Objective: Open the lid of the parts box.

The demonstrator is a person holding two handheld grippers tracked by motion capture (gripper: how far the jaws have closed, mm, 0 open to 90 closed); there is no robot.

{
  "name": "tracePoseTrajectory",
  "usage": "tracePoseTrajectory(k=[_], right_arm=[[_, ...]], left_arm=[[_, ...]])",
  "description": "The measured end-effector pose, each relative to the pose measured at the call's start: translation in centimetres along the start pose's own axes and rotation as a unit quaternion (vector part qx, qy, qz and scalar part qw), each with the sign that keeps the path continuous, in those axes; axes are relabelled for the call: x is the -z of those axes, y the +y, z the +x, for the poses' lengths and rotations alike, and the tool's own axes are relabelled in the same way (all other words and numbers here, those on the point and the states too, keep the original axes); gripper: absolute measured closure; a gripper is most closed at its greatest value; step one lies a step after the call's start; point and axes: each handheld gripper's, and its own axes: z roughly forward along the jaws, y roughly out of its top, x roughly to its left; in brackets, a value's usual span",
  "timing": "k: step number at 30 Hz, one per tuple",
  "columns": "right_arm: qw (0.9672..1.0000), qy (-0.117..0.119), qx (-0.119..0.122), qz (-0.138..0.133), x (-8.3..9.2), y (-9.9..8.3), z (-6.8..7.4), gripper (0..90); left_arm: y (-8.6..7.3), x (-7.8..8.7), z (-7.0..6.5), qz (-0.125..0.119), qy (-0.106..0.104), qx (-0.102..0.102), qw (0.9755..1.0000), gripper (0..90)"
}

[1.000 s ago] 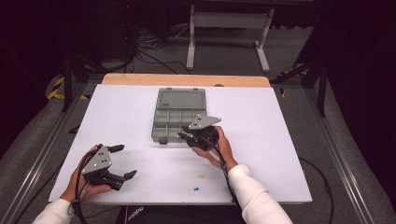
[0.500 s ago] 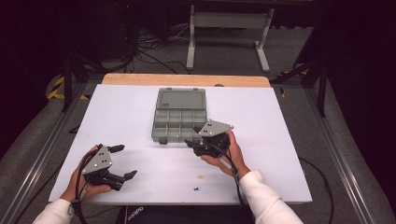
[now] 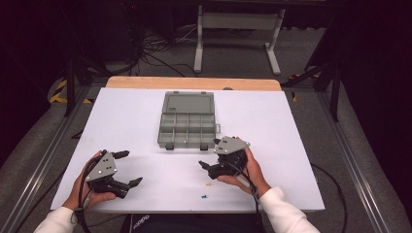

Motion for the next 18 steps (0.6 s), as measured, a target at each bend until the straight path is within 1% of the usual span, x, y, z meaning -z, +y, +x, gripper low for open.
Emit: tracePoseTrajectory(k=[5,6,9,11,13,14,15,16,17,18], right_arm=[[0.9997,0.014,-0.003,0.018,0.3,-1.4,0.6,14.4],[0.9994,0.023,-0.007,0.024,0.3,-1.9,0.7,15.3],[0.9989,0.030,-0.009,0.033,0.4,-2.5,1.0,17.4],[0.9984,0.041,-0.008,0.038,0.3,-2.9,1.2,20.3],[0.9982,0.044,-0.007,0.041,0.3,-3.0,1.3,21.2],[0.9979,0.048,-0.006,0.044,0.2,-3.2,1.4,24.9],[0.9972,0.058,-0.005,0.046,0.1,-3.4,1.5,30.2],[0.9968,0.066,-0.006,0.046,0.1,-3.5,1.6,31.6],[0.9959,0.073,0.002,0.052,-0.1,-3.9,1.8,34.0],[0.9959,0.073,0.002,0.052,-0.1,-3.9,1.8,34.0]], left_arm=[[0.0,0.0,-0.1,0.000,0.000,0.000,1.0000,5.1],[0.0,0.0,0.0,-0.001,0.000,0.000,1.0000,5.0],[0.0,0.0,-0.1,0.000,0.000,0.001,1.0000,5.0],[0.0,0.0,-0.1,0.001,0.001,0.000,1.0000,5.1],[0.0,0.0,-0.1,0.003,0.000,-0.001,1.0000,5.1],[0.0,0.0,-0.1,0.001,0.001,-0.002,1.0000,5.1],[0.0,0.0,-0.1,0.001,0.001,0.000,1.0000,5.1],[0.0,0.0,-0.1,0.003,0.000,-0.001,1.0000,5.1],[0.0,0.0,-0.1,0.004,0.000,-0.002,1.0000,5.1],[0.0,0.0,-0.1,0.004,0.000,-0.002,1.0000,5.1]])
